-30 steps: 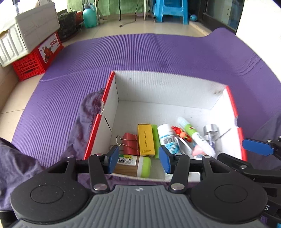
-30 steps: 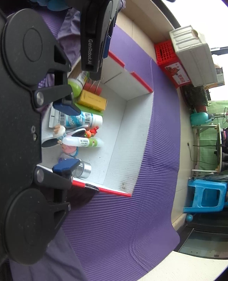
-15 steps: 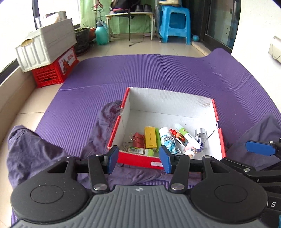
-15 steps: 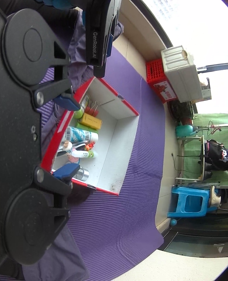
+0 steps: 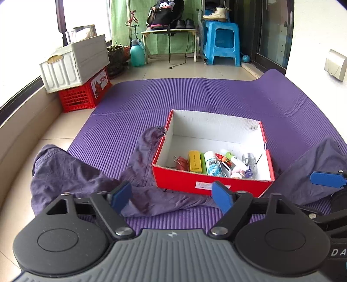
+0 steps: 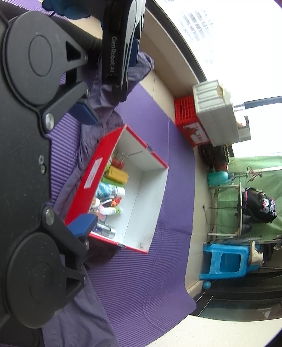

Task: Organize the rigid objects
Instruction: 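Move both tools back toward the correction tape and sharpener on the mat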

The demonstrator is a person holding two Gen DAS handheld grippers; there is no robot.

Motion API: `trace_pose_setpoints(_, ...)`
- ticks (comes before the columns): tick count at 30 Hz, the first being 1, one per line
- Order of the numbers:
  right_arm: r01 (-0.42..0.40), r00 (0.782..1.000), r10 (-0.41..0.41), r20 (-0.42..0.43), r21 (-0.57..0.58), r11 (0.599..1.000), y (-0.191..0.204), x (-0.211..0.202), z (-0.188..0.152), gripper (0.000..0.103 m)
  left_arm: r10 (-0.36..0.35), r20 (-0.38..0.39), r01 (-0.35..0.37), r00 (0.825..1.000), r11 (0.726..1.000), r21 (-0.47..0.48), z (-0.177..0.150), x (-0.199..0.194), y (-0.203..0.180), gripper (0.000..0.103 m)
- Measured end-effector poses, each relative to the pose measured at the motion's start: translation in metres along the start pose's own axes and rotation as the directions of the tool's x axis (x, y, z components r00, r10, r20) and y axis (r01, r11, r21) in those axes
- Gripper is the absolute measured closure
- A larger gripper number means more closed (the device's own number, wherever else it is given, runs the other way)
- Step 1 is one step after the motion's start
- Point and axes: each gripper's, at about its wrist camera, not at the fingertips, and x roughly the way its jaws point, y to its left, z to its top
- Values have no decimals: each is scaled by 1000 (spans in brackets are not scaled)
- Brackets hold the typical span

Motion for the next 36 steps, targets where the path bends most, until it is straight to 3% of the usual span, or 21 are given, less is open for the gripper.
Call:
trace_pose_setpoints(5,-29,1000,29,6,1,1000,5,-7,-15,2,-19,-15,19,1000,999,-41,-17,-6,5,1)
trace_pose_setpoints(18,-52,997,53,-52,10,999,10,4,-50,1,-40,-118,19,992,985,-174,-57,12,17,1)
trace_pose_setpoints(31,-66,981,70,-181,29,997,16,43,-81,4,0,-245,-68,970,961,-267,-120,67,49,1)
trace_pose_setpoints(36,-52,975,64,-214,63,997,13,63,-78,5,28,-299,-103,954,965,-240,-147,89,49,1)
